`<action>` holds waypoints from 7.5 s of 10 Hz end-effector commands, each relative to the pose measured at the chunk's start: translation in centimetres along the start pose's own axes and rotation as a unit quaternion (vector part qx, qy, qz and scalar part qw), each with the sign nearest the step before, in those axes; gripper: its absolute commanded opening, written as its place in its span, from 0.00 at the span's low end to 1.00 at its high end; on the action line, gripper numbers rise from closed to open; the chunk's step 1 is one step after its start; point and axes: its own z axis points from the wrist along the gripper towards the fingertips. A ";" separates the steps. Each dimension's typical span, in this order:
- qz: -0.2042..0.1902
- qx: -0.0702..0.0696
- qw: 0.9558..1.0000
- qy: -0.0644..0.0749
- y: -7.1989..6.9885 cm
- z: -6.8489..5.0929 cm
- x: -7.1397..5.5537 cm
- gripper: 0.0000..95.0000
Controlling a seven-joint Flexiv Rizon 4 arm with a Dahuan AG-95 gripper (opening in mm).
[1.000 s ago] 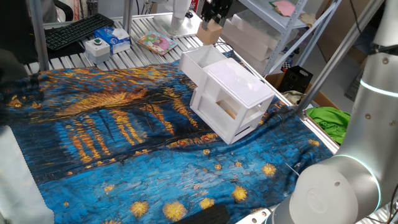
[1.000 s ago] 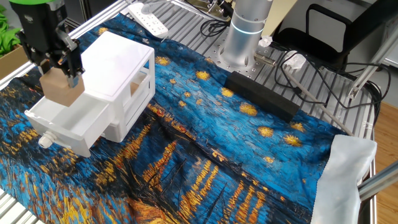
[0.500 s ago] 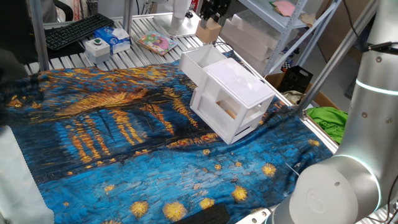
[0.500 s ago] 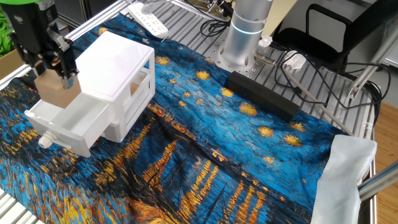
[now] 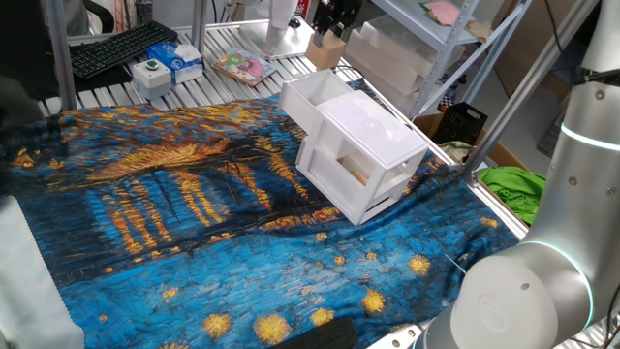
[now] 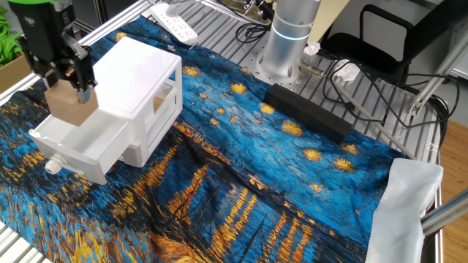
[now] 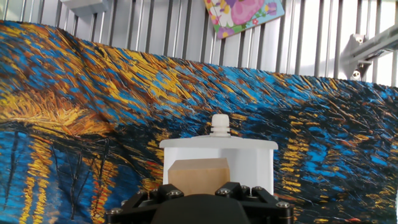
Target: Put things in the drawer
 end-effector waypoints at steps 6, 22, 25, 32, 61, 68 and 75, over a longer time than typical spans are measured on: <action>0.007 0.005 1.000 0.009 0.0 0.0 -0.1 0.00; 0.025 -0.008 0.999 0.042 0.0 0.0 -0.1 0.00; 0.022 -0.008 0.999 0.042 0.0 0.0 -0.1 0.00; 0.019 -0.004 0.999 0.043 -0.7 3.2 -0.1 0.00; 0.005 0.000 1.000 0.007 -2.0 13.3 0.1 0.00; 0.018 0.005 1.000 0.005 -2.0 14.0 0.2 0.00; 0.038 0.006 0.999 0.013 -2.0 14.0 0.2 0.60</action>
